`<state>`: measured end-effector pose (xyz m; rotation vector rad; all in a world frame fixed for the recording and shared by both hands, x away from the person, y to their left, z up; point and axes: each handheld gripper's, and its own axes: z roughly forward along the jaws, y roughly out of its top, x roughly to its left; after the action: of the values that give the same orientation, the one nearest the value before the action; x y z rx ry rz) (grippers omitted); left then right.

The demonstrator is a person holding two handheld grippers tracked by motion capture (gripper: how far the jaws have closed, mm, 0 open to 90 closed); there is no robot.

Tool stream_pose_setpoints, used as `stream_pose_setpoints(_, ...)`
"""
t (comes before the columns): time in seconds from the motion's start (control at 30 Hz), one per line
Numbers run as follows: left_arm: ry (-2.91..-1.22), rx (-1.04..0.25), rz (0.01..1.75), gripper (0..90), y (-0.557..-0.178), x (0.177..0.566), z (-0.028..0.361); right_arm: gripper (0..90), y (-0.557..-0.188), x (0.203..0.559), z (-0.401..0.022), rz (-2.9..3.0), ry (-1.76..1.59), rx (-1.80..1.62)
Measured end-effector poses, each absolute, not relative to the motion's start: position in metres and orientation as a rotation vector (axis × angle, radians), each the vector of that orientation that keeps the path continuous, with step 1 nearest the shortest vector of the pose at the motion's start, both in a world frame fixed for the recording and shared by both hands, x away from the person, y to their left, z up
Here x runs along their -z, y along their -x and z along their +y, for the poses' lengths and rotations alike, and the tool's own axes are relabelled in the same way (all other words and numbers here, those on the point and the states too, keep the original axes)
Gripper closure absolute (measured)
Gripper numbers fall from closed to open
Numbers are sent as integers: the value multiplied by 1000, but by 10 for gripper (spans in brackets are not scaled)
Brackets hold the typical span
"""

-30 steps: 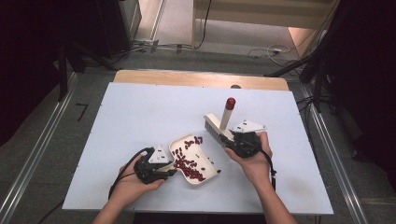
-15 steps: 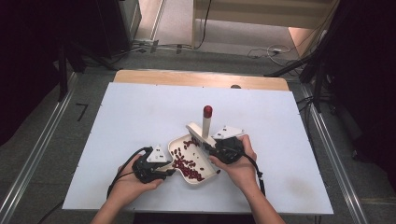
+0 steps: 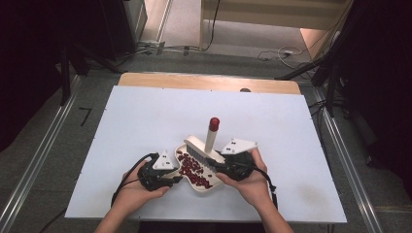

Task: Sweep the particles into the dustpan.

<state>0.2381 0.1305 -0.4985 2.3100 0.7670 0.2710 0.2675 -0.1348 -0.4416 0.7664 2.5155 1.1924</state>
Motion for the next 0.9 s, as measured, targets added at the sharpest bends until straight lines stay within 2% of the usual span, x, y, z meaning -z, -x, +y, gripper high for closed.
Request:
stream_pose_setpoints(0.23,-2310,-280,761,664,-238,499,130,653,-272,433,-174,2396,-897,-1216)
stream_pose_setpoints(0.57,-2318,-285,746,664,-234,498,129,653,-271,457,-208,2335,-1049,-1121)
stream_pose_setpoints(0.9,-2340,-281,710,664,-228,496,129,653,-259,463,-204,2321,-1077,-1060)
